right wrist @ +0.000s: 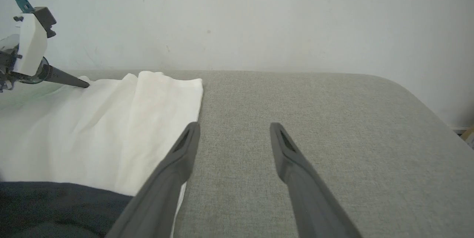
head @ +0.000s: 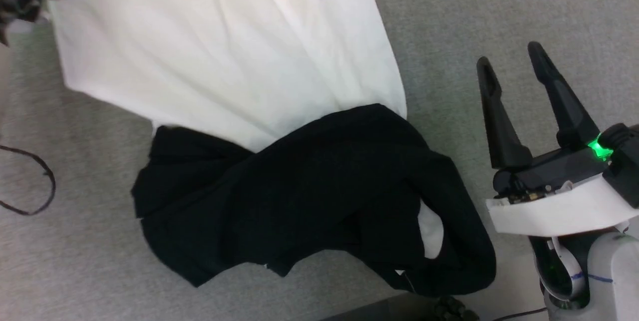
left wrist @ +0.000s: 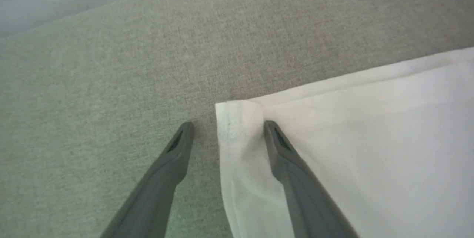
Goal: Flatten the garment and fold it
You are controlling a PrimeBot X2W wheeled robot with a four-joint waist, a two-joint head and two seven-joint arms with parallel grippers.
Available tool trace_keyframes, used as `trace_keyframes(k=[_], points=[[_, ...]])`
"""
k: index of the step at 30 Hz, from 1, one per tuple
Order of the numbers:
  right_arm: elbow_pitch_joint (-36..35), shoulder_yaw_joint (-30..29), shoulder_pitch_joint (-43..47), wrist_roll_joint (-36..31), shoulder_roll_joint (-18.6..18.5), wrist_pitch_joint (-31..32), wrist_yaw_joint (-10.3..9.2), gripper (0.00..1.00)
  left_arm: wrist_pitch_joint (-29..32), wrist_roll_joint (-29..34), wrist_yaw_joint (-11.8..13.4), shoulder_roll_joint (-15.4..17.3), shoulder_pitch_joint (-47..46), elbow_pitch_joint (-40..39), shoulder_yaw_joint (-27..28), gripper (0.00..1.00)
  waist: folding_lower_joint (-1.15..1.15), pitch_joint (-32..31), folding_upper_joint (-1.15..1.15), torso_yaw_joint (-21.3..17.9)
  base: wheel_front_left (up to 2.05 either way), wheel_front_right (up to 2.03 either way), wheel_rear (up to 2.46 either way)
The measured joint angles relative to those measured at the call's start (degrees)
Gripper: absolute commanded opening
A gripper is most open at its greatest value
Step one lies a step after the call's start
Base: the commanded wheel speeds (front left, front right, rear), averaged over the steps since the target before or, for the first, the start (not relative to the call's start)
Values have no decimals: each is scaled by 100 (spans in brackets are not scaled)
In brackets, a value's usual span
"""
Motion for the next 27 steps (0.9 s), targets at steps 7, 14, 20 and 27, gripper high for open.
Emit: trace_keyframes(k=[7, 14, 20, 27], points=[[-31, 3, 72, 0, -1, 8, 0, 100, 588, -312, 52, 166, -119, -87, 146, 49, -1, 197, 0, -185, 0, 0, 0], [-26, -63, 38, -40, -1, 181, 0, 100, 733, -544, 276, 93, 148, -479, 233, 0, 1, 152, 0, -91, 0, 0, 0], [293, -45, -598, 240, -30, 706, 0, 100, -203, -379, 272, -44, 505, -528, 183, 0, 2, 3, 0, 51, 0, 0, 0], [2152, -18, -2593, 1194, -665, 2116, -1, 100, -725, -288, -102, -263, 503, -415, 35, 0, 3, -135, 0, 339, 0, 0, 0]])
